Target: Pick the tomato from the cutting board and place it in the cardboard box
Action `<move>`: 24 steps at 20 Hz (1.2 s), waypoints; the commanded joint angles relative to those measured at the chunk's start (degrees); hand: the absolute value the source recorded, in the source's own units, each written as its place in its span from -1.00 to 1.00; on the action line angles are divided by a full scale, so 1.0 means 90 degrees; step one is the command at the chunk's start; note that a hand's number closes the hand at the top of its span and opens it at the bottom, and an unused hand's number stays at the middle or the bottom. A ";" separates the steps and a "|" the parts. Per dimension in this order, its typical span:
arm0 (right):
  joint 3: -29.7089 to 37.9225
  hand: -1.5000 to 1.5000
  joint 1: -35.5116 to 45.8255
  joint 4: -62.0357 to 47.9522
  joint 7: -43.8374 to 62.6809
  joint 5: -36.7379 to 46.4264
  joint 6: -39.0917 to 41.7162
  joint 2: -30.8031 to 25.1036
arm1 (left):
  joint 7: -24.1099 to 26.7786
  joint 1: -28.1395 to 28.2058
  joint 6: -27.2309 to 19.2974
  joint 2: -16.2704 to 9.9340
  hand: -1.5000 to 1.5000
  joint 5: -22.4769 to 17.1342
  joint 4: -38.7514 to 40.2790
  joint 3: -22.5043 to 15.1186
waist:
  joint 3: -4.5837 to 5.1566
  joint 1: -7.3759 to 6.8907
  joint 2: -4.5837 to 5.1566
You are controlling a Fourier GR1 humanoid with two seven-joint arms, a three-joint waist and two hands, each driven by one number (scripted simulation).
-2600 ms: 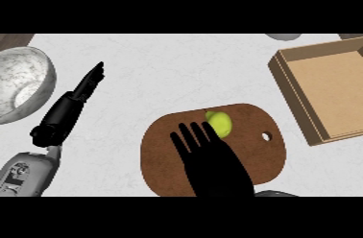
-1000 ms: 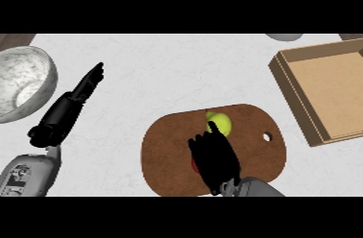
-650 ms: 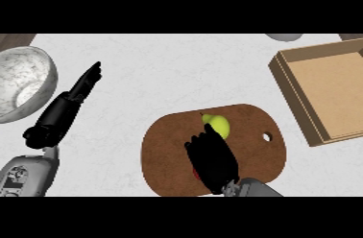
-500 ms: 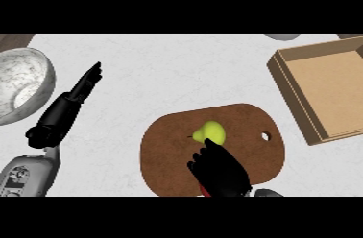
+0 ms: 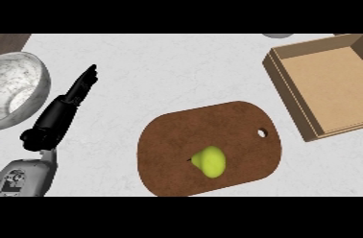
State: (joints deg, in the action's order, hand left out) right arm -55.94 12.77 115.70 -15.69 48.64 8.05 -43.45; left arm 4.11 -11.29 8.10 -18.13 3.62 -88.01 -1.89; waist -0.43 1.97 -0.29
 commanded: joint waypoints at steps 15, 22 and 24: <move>0.4511 1.00 -0.1476 -0.0298 -0.2835 -0.5575 -0.1817 -0.2744 | 0.0120 0.0334 0.0002 -0.0038 0.00 0.0011 -0.0156 0.0092 | 0.0037 0.0068 0.0060; 0.5857 1.00 -0.0574 -0.2961 -0.3291 -0.7229 -0.0162 -0.3053 | 0.0091 -0.0326 0.0032 0.0197 0.00 0.0212 0.0189 -0.0202 | 0.0045 -0.0293 0.0111; 0.6245 1.00 -0.0342 -0.3790 -0.3586 -0.7496 0.0532 -0.3432 | -0.0024 -0.0311 0.0045 0.0123 0.00 0.0208 0.0059 -0.0136 | 0.0042 -0.0333 0.0100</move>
State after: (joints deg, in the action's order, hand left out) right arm -5.13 5.52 93.15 -45.72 -12.95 4.22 -71.33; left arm 4.20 -12.04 8.85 -17.68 4.36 -88.73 -2.44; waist -0.09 0.11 0.44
